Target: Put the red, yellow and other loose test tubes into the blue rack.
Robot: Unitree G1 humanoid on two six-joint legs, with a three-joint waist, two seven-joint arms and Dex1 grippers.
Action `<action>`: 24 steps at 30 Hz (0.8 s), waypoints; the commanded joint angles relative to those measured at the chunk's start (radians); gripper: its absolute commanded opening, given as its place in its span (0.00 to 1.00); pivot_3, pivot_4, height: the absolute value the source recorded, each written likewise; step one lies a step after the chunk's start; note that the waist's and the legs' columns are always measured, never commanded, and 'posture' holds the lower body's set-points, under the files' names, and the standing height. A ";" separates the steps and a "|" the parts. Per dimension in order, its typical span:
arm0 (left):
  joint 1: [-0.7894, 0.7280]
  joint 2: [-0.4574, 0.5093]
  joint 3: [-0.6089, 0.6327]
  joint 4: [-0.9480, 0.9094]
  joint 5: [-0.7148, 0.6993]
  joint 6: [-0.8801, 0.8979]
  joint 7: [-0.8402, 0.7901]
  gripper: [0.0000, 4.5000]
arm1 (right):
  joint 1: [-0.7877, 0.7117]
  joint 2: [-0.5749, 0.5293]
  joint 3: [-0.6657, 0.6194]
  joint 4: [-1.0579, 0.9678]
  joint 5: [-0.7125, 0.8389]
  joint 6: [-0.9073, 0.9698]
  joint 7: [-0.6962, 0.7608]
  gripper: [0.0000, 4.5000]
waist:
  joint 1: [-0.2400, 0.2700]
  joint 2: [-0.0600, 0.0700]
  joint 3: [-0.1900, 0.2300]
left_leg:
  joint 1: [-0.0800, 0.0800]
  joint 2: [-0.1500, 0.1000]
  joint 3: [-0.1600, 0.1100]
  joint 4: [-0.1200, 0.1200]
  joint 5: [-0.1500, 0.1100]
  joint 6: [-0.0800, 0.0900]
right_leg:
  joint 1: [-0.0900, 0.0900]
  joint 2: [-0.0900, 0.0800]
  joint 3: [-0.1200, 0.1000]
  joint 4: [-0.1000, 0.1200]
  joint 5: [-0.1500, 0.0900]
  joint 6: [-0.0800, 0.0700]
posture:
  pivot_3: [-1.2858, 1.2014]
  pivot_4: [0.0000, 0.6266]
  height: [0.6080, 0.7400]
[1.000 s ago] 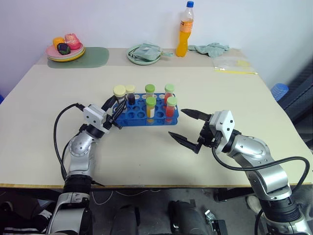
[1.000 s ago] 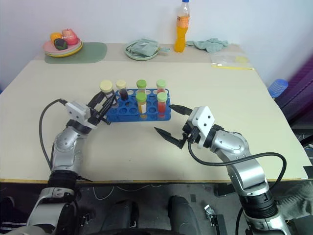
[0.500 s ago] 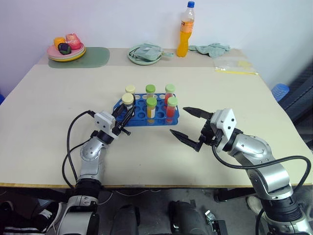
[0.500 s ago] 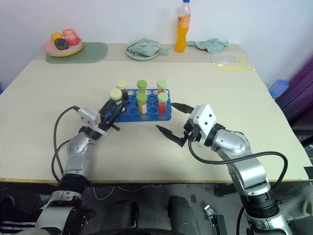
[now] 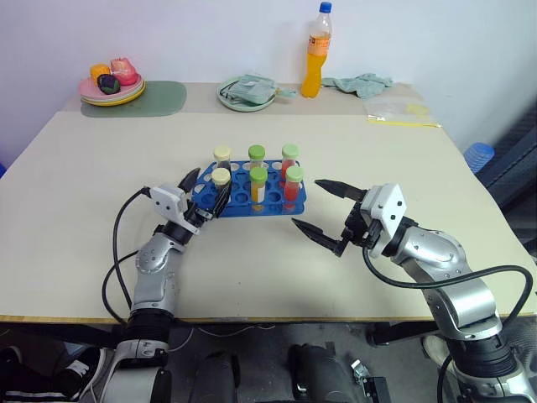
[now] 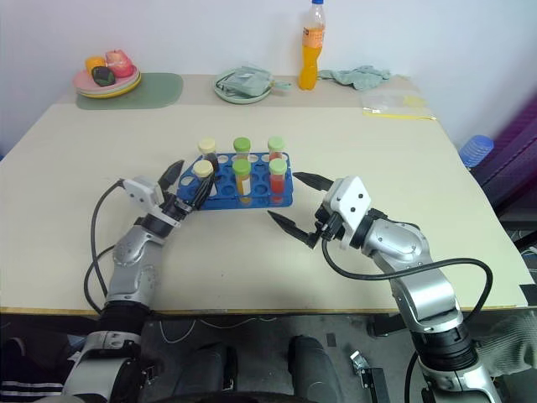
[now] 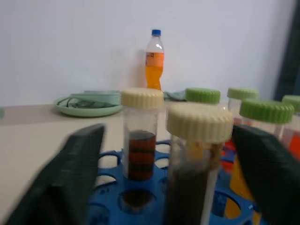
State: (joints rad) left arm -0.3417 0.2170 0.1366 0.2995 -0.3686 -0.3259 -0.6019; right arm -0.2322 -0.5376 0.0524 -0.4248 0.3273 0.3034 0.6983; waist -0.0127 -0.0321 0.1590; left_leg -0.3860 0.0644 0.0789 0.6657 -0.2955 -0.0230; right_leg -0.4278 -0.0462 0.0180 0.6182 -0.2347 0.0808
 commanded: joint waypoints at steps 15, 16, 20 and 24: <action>0.194 0.474 0.192 -0.267 -0.424 0.431 -0.533 0.98 | 0.047 -0.093 -0.090 0.025 0.001 -0.054 0.068 1.00 | 0.001 0.001 0.001 | 0.001 0.001 0.001 0.000 0.000 0.000 | 0.000 0.000 0.000 0.001 -0.002 -0.003 | 0.52 0.24 1.00; 0.193 0.502 0.185 -0.260 -0.422 0.448 -0.583 0.98 | 0.046 -0.103 -0.101 0.030 0.003 -0.050 0.071 1.00 | 0.003 0.001 0.000 | 0.001 0.001 0.001 0.000 0.000 0.000 | 0.000 -0.001 0.000 0.000 -0.002 -0.004 | 0.52 0.24 1.00; 0.164 0.537 0.157 -0.248 -0.398 0.495 -0.659 0.98 | 0.055 -0.141 -0.152 0.048 0.014 -0.048 0.092 1.00 | 0.002 0.001 0.000 | 0.001 0.000 0.001 0.000 0.000 0.000 | 0.000 -0.001 0.000 0.000 -0.002 -0.004 | 0.52 0.24 1.00; 0.100 0.494 0.137 -0.187 -0.355 0.480 -0.647 0.98 | 0.069 -0.140 -0.157 0.027 0.006 -0.039 0.077 1.00 | 0.001 0.001 0.000 | 0.001 0.001 0.001 0.000 0.000 0.000 | 0.000 0.000 0.000 0.001 -0.002 -0.004 | 0.52 0.24 1.00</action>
State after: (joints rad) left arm -0.2242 0.7289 0.2791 0.1145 -0.7388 0.1681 -1.2573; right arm -0.1685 -0.6717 -0.0831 -0.3649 0.3279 0.2715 0.7826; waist -0.0115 -0.0314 0.1595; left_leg -0.3846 0.0652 0.0796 0.6656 -0.2956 -0.0229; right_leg -0.4276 -0.0458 0.0178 0.6189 -0.2369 0.0771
